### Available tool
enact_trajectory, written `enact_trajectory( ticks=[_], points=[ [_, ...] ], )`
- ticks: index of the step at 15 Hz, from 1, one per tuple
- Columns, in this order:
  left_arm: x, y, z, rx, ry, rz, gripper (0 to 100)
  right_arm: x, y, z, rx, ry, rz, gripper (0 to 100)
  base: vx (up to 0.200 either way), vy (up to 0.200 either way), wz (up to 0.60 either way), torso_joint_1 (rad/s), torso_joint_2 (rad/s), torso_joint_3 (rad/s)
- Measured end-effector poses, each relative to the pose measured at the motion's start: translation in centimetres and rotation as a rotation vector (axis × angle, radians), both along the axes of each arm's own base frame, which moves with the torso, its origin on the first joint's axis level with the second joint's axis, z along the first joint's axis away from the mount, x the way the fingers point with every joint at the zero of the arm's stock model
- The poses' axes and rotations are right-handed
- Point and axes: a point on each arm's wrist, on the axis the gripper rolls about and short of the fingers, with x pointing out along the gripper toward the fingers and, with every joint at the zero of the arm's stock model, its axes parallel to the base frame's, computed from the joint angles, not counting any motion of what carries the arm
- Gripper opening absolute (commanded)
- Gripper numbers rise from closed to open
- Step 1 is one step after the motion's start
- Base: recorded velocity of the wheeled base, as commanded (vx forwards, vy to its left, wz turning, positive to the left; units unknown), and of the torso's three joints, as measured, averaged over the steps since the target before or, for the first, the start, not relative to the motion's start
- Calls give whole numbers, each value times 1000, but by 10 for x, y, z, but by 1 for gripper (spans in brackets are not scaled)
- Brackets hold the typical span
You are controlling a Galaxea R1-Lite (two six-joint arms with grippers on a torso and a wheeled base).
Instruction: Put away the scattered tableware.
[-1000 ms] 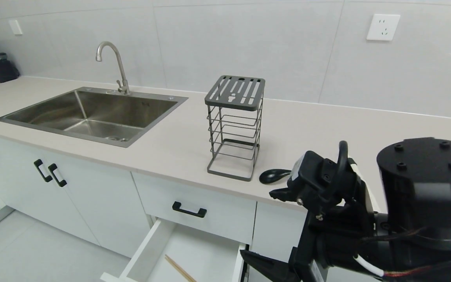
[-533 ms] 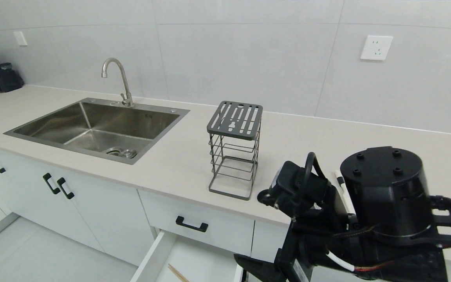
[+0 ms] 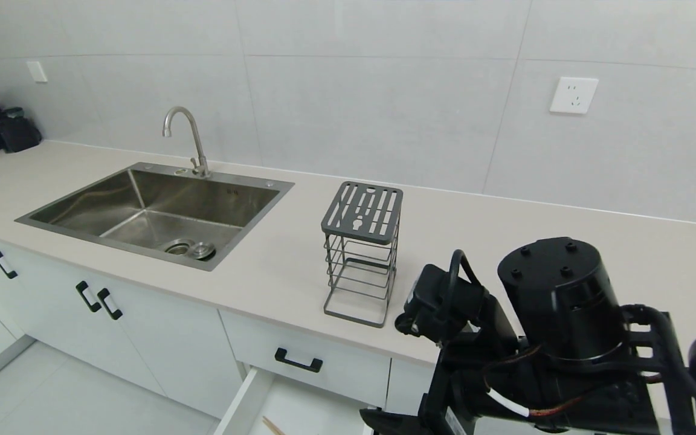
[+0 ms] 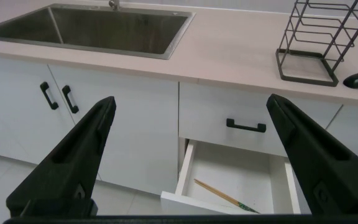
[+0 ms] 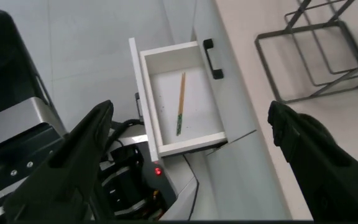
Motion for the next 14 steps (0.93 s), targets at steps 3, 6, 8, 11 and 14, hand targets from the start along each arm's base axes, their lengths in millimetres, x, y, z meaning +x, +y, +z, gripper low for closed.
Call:
enact_trajectory(
  ticks=[3, 6, 8, 11, 14],
  points=[
    [0, 0, 0, 0, 0, 0, 100, 3, 1, -16, 5, 56, 45, 100, 0, 0, 0, 0, 0, 0],
    [0, 0, 0, 0, 0, 0, 100, 12, 1, -18, 65, 84, -14, 100, 0, 0, 0, 0, 0, 0],
    [0, 0, 0, 0, 0, 0, 100, 18, -2, -18, 85, 93, -78, 100, 0, 0, 0, 0, 0, 0],
    [0, 0, 0, 0, 0, 0, 100, 26, -13, -25, 52, 87, -122, 100, 0, 0, 0, 0, 0, 0],
    [0, 0, 0, 0, -1, 0, 100, 38, -21, -29, 39, 80, -162, 100, 0, 0, 0, 0, 0, 0]
  ],
)
